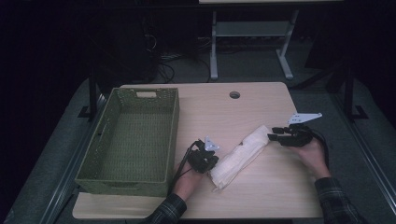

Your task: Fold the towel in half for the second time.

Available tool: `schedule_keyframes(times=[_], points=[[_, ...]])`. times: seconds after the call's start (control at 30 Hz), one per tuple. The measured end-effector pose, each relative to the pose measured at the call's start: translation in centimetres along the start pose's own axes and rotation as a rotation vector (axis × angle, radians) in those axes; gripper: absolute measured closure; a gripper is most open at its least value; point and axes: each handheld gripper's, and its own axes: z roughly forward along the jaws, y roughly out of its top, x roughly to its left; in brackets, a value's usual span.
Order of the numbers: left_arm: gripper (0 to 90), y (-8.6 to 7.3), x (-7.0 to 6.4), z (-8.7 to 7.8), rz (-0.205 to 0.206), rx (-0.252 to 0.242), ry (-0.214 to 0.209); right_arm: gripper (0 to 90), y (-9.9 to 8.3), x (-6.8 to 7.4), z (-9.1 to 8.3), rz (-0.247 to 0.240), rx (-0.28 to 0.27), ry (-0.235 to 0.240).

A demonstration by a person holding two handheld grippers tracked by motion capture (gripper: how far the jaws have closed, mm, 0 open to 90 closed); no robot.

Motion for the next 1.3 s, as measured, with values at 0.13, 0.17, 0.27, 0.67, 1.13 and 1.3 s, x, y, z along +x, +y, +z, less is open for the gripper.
schedule_keyframes(times=[0.13,0.17,0.27,0.67,1.13,1.3], points=[[89.3,0.1,-0.4,0.3,0.017,0.015,-0.036,46.9,-0.1,0.5,0.1,-0.005,0.012,0.003],[89.3,0.1,-0.5,0.4,0.025,0.018,-0.046,44.8,-0.1,0.5,0.1,-0.009,0.011,-0.001],[89.5,0.0,-0.7,0.6,0.034,0.033,-0.067,41.1,-0.1,0.6,-0.1,-0.003,-0.001,-0.003],[89.4,0.3,-4.0,1.1,0.111,0.035,-0.213,42.0,-0.2,0.5,-0.3,-0.008,0.009,-0.025],[86.2,1.3,-8.9,2.9,0.171,-0.015,-0.350,73.7,-0.5,0.3,0.1,0.018,0.083,-0.020],[79.2,1.3,-8.7,2.5,0.181,-0.023,-0.342,89.6,-0.7,0.4,0.3,0.017,0.101,-0.027]])
